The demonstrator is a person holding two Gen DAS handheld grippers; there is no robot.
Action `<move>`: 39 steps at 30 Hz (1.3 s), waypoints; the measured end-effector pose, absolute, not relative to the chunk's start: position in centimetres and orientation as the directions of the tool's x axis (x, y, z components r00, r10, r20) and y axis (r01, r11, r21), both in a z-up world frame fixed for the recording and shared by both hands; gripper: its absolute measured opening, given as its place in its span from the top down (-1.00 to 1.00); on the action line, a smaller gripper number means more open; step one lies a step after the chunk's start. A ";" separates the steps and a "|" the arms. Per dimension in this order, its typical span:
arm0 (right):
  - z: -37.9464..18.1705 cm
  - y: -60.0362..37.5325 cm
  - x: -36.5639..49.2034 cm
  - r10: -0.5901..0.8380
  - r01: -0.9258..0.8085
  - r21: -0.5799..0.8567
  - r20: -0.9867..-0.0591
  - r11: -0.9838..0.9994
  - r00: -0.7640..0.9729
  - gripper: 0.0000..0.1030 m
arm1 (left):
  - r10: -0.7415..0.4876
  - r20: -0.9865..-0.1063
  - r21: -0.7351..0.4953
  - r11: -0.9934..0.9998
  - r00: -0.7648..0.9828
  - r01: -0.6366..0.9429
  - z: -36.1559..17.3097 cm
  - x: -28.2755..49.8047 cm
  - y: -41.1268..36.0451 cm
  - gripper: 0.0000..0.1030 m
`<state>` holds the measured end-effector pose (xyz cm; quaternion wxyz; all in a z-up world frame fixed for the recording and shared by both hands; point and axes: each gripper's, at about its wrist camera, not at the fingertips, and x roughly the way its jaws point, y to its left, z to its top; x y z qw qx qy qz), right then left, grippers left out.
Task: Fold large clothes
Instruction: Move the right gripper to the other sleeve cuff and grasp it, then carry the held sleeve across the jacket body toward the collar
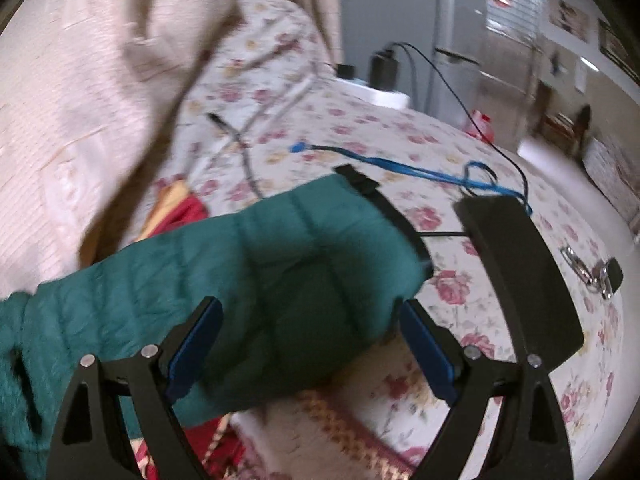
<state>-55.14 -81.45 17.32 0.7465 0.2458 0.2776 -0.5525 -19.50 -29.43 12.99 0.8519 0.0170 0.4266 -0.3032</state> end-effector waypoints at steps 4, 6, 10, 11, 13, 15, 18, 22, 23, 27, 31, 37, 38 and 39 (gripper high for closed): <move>16.0 -83.3 -55.2 -0.655 0.969 0.096 -0.722 0.227 0.225 -0.80 | -0.498 -0.738 -0.224 0.817 0.456 0.531 13.0 -19.3 -29.3 0.23; 15.6 -83.8 -54.9 -0.651 0.966 0.098 -0.721 0.240 0.235 -0.74 | -0.494 -0.737 -0.218 0.820 0.461 0.529 13.1 -19.1 -29.1 0.23; 15.5 -84.4 -54.8 -0.659 0.953 0.097 -0.702 0.287 0.270 0.32 | -0.487 -0.736 -0.218 0.829 0.471 0.515 13.2 -18.6 -28.5 0.23; 15.4 -84.5 -55.0 -0.641 0.944 0.126 -0.706 0.305 0.302 0.51 | -0.486 -0.736 -0.221 0.830 0.471 0.512 13.2 -18.5 -28.3 0.23; 15.5 -84.4 -55.5 -0.621 0.928 0.177 -0.699 0.329 0.354 0.66 | -0.483 -0.737 -0.223 0.834 0.473 0.505 13.2 -18.2 -27.9 0.23; 16.0 -83.7 -56.3 -0.606 0.895 0.259 -0.664 0.364 0.438 0.72 | -0.479 -0.737 -0.221 0.837 0.476 0.500 13.2 -18.0 -27.6 0.23; 17.4 -82.1 -57.3 -0.567 0.801 0.402 -0.566 0.444 0.598 0.74 | -0.474 -0.737 -0.220 0.842 0.482 0.492 13.2 -17.8 -27.2 0.23; 19.5 -79.2 -56.2 -0.510 0.710 0.435 -0.497 0.554 0.702 0.75 | -0.474 -0.735 -0.230 0.847 0.485 0.480 13.3 -17.5 -26.6 0.23; 19.9 -78.6 -55.7 -0.495 0.691 0.437 -0.486 0.575 0.720 0.76 | -0.474 -0.734 -0.230 0.847 0.486 0.479 13.4 -17.5 -26.6 0.23; 21.6 -75.3 -52.4 -0.415 0.607 0.420 -0.465 0.674 0.782 0.76 | -0.473 -0.728 -0.223 0.848 0.496 0.481 13.7 -17.5 -26.3 0.23; 22.3 -71.6 -48.5 -0.330 0.530 0.383 -0.476 0.757 0.815 0.76 | -0.453 -0.726 -0.194 0.857 0.517 0.478 13.9 -17.4 -25.9 0.23; 21.6 -64.9 -41.5 -0.180 0.397 0.331 -0.529 0.856 0.830 0.76 | -0.387 -0.733 -0.122 0.883 0.559 0.452 13.8 -16.3 -25.0 0.23; 21.3 -63.8 -40.4 -0.164 0.384 0.321 -0.541 0.866 0.825 0.76 | -0.381 -0.735 -0.115 0.885 0.561 0.451 13.8 -16.1 -24.9 0.23; 20.8 -62.6 -39.0 -0.147 0.369 0.311 -0.557 0.876 0.818 0.76 | -0.371 -0.738 -0.105 0.888 0.563 0.448 13.7 -15.8 -24.7 0.23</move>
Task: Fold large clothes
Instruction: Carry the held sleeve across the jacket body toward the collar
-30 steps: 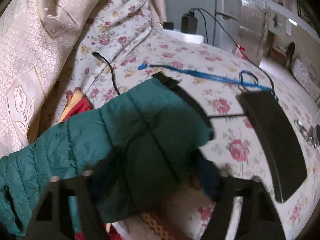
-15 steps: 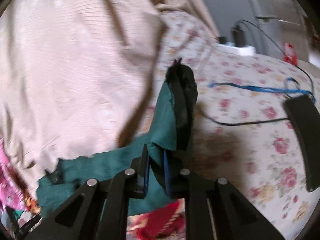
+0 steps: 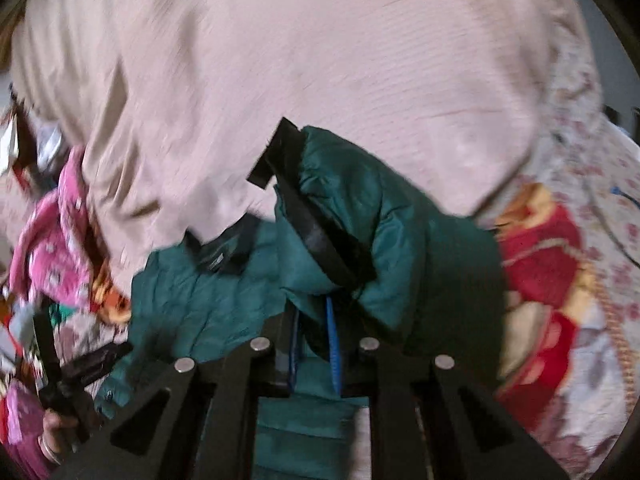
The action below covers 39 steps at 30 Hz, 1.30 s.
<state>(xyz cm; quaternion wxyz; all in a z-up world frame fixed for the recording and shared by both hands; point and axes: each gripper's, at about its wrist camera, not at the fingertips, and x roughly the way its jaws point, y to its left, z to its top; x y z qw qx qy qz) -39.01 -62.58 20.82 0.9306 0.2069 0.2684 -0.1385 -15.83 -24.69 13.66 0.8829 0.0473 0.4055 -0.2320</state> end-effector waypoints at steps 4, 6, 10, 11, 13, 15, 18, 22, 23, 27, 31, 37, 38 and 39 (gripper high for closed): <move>18.7 -59.4 -35.0 -0.076 0.324 0.327 -0.589 0.888 0.805 0.76 | -0.344 -0.749 -0.089 0.899 0.567 0.429 13.1 -14.7 -23.8 0.23; 17.5 -57.8 -33.0 -0.031 0.295 0.344 -0.602 0.891 0.798 0.77 | -0.341 -0.751 -0.091 0.902 0.565 0.422 12.9 -14.3 -23.4 0.23; 15.5 -54.8 -29.6 0.026 0.254 0.343 -0.637 0.904 0.770 0.77 | -0.340 -0.748 -0.100 0.907 0.570 0.409 12.8 -13.6 -22.4 0.23; 14.9 -54.1 -28.7 0.037 0.247 0.343 -0.646 0.906 0.762 0.77 | -0.339 -0.748 -0.101 0.908 0.571 0.408 12.8 -13.5 -22.2 0.23; 13.8 -52.7 -27.0 0.061 0.232 0.344 -0.664 0.910 0.745 0.77 | -0.339 -0.747 -0.106 0.910 0.572 0.401 12.8 -13.1 -21.7 0.23; 12.8 -51.1 -25.3 0.090 0.212 0.349 -0.678 0.913 0.730 0.77 | -0.340 -0.748 -0.114 0.912 0.570 0.394 12.7 -12.7 -21.2 0.23; 11.5 -48.9 -23.2 0.125 0.180 0.351 -0.693 0.919 0.710 0.77 | -0.341 -0.751 -0.127 0.915 0.565 0.384 12.4 -12.1 -20.4 0.23; 10.3 -46.8 -20.8 0.162 0.158 0.365 -0.704 0.917 0.691 0.77 | -0.347 -0.751 -0.151 0.919 0.562 0.365 12.2 -11.5 -19.5 0.23; 10.0 -46.3 -20.2 0.168 0.154 0.368 -0.706 0.917 0.688 0.77 | -0.349 -0.751 -0.158 0.920 0.560 0.360 12.1 -11.3 -19.2 0.23; 8.9 -45.1 -18.3 0.216 0.135 0.401 -0.713 0.906 0.667 0.76 | -0.354 -0.755 -0.176 0.920 0.552 0.350 11.9 -10.9 -18.8 0.23; 9.1 -44.1 -17.8 0.217 0.107 0.364 -0.740 0.925 0.637 0.46 | -0.376 -0.753 -0.205 0.914 0.540 0.350 11.9 -10.9 -18.6 0.23; 12.8 -44.5 -21.4 0.179 0.081 0.309 -0.725 0.948 0.665 -0.19 | -0.447 -0.725 -0.276 0.886 0.523 0.373 12.8 -11.5 -19.0 0.23; 13.6 -44.7 -22.3 0.160 0.080 0.286 -0.722 0.955 0.673 -0.22 | -0.455 -0.721 -0.284 0.882 0.523 0.377 13.0 -11.6 -19.1 0.23; 14.3 -44.8 -23.0 0.145 0.080 0.269 -0.719 0.960 0.680 -0.23 | -0.470 -0.712 -0.295 0.875 0.522 0.384 13.3 -11.8 -19.4 0.23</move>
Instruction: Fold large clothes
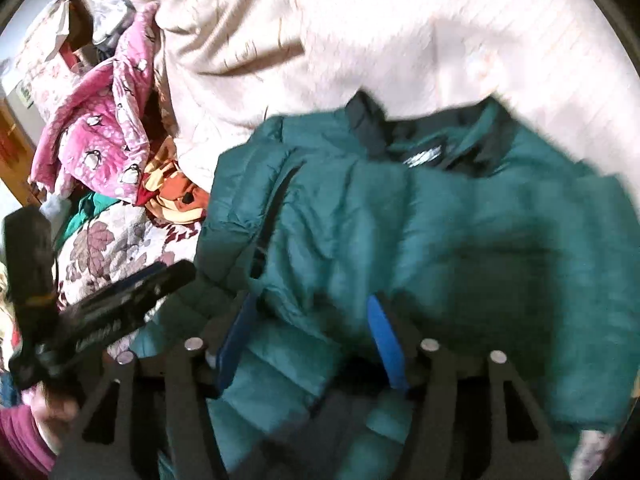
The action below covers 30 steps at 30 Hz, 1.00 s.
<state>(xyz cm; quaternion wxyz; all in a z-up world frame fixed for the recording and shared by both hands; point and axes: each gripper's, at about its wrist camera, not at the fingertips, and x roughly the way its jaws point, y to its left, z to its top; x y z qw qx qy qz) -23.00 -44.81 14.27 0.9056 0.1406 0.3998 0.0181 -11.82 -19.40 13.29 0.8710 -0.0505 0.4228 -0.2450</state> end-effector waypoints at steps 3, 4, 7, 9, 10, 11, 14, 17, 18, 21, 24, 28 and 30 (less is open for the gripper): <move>16.4 -46.1 -26.0 0.093 0.092 0.222 -0.699 0.971 0.710 -0.32 | -0.503 -0.694 -0.322 0.857 0.516 0.402 14.0 -12.2 -20.5 0.13; 17.0 -46.7 -27.0 0.064 0.111 0.205 -0.692 0.972 0.719 -0.36 | -0.517 -0.688 -0.336 0.849 0.510 0.408 14.1 -12.3 -21.1 0.10; 18.5 -48.9 -29.8 0.005 0.160 0.184 -0.672 0.970 0.741 -0.42 | -0.537 -0.686 -0.359 0.836 0.490 0.414 13.9 -12.2 -22.7 0.08; 19.2 -50.6 -31.7 -0.034 0.201 0.178 -0.661 0.963 0.750 -0.45 | -0.535 -0.705 -0.358 0.835 0.465 0.417 13.3 -12.0 -24.4 0.08; 19.6 -51.5 -32.6 -0.057 0.226 0.177 -0.654 0.958 0.754 -0.46 | -0.536 -0.716 -0.356 0.831 0.447 0.427 13.1 -11.7 -25.5 0.08; 19.8 -52.3 -33.3 -0.073 0.245 0.179 -0.649 0.953 0.757 -0.46 | -0.534 -0.724 -0.352 0.831 0.437 0.432 13.0 -11.6 -26.1 0.08; 20.2 -54.7 -35.5 -0.134 0.322 0.191 -0.633 0.927 0.762 -0.47 | -0.545 -0.725 -0.360 0.821 0.421 0.443 12.2 -11.2 -27.9 0.17; 19.6 -57.9 -37.3 -0.205 0.427 0.221 -0.630 0.877 0.749 -0.48 | -0.518 -0.733 -0.311 0.832 0.441 0.459 12.3 -11.0 -28.9 1.00; 19.0 -58.7 -37.5 -0.216 0.455 0.235 -0.639 0.859 0.738 -0.48 | -0.500 -0.741 -0.285 0.839 0.448 0.464 12.5 -10.9 -29.1 1.00; 16.7 -60.5 -37.3 -0.203 0.503 0.292 -0.668 0.814 0.716 -0.48 | -0.505 -0.721 -0.275 0.837 0.475 0.474 13.5 -10.6 -28.3 1.00; 14.8 -60.8 -36.1 -0.181 0.502 0.306 -0.683 0.809 0.707 -0.48 | -0.486 -0.689 -0.235 0.851 0.537 0.469 14.9 -10.1 -26.8 1.00; 13.5 -59.6 -32.8 -0.157 0.455 0.274 -0.689 0.847 0.707 -0.47 | -0.452 -0.654 -0.203 0.877 0.606 0.435 15.9 -8.9 -23.7 1.00; 12.8 -58.3 -30.3 -0.156 0.430 0.229 -0.704 0.874 0.693 -0.47 | -0.431 -0.656 -0.194 0.890 0.620 0.414 15.6 -8.3 -22.4 1.00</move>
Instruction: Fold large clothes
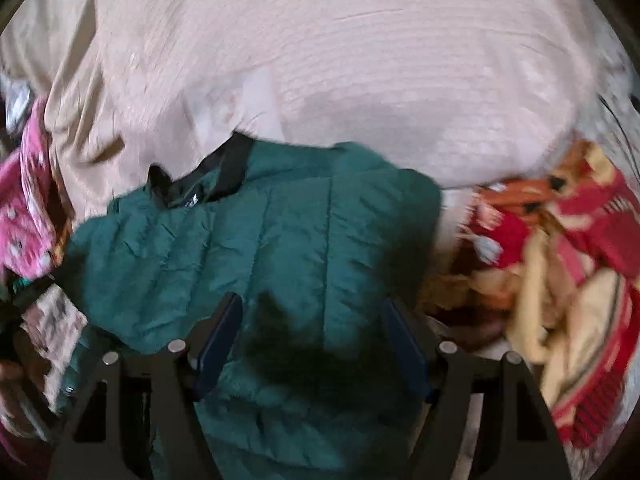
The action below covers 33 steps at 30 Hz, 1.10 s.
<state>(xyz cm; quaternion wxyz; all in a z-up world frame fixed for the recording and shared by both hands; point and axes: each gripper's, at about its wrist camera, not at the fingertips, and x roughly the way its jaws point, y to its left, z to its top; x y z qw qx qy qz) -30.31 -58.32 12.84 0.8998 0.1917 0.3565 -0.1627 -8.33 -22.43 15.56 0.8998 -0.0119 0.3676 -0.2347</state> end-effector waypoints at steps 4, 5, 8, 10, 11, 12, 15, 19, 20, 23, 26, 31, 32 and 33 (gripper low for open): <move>11.7 -55.3 -26.2 -0.154 0.364 0.137 -0.730 0.921 0.666 -0.47 | -0.394 -0.685 -0.184 0.908 0.613 0.377 13.5 -7.2 -21.0 1.00; 11.4 -54.8 -25.5 -0.158 0.353 0.114 -0.740 0.929 0.654 -0.47 | -0.385 -0.691 -0.179 0.911 0.611 0.371 13.0 -7.0 -21.1 1.00; 9.9 -53.1 -23.1 -0.195 0.336 0.025 -0.774 0.942 0.603 -0.49 | -0.377 -0.704 -0.179 0.914 0.603 0.363 11.8 -6.7 -20.9 1.00; 9.4 -52.7 -22.6 -0.216 0.340 -0.004 -0.779 0.941 0.588 -0.50 | -0.377 -0.709 -0.182 0.914 0.596 0.361 11.5 -6.5 -20.9 1.00; 9.5 -52.8 -22.5 -0.213 0.343 0.002 -0.780 0.939 0.588 -0.50 | -0.380 -0.710 -0.186 0.914 0.593 0.361 11.5 -6.5 -20.9 1.00; 9.7 -52.9 -22.6 -0.208 0.348 0.013 -0.782 0.937 0.588 -0.50 | -0.381 -0.709 -0.188 0.913 0.593 0.361 11.7 -6.5 -20.9 1.00; 11.1 -52.6 -23.3 -0.206 0.361 0.034 -0.770 0.932 0.604 -0.50 | -0.360 -0.707 -0.152 0.918 0.608 0.367 12.5 -6.9 -20.7 0.85; 13.3 -51.5 -24.4 -0.174 0.341 0.096 -0.714 0.935 0.679 -0.50 | -0.368 -0.669 -0.134 0.914 0.646 0.382 14.5 -8.0 -20.2 0.70; 13.7 -51.1 -24.3 -0.164 0.330 0.104 -0.705 0.938 0.690 -0.50 | -0.370 -0.661 -0.131 0.913 0.653 0.385 14.8 -8.1 -20.2 0.69; 14.0 -49.8 -22.8 -0.135 0.290 0.103 -0.706 0.951 0.695 -0.50 | -0.391 -0.642 -0.133 0.904 0.660 0.407 15.5 -8.8 -20.9 0.62; 13.2 -48.5 -20.9 -0.120 0.267 0.086 -0.733 0.960 0.669 -0.50 | -0.383 -0.674 -0.121 0.901 0.632 0.418 14.6 -8.4 -22.7 0.61; 10.4 -47.6 -17.8 -0.186 0.301 0.010 -0.767 0.953 0.614 -0.52 | -0.320 -0.742 -0.063 0.908 0.589 0.414 10.7 -6.2 -25.5 0.61; 10.1 -47.8 -17.5 -0.193 0.312 0.012 -0.763 0.950 0.617 -0.53 | -0.317 -0.749 -0.065 0.909 0.582 0.412 10.1 -5.8 -25.7 0.61; 9.8 -48.2 -17.2 -0.196 0.325 0.021 -0.762 0.945 0.617 -0.54 | -0.319 -0.753 -0.070 0.909 0.576 0.411 9.7 -5.3 -25.8 0.61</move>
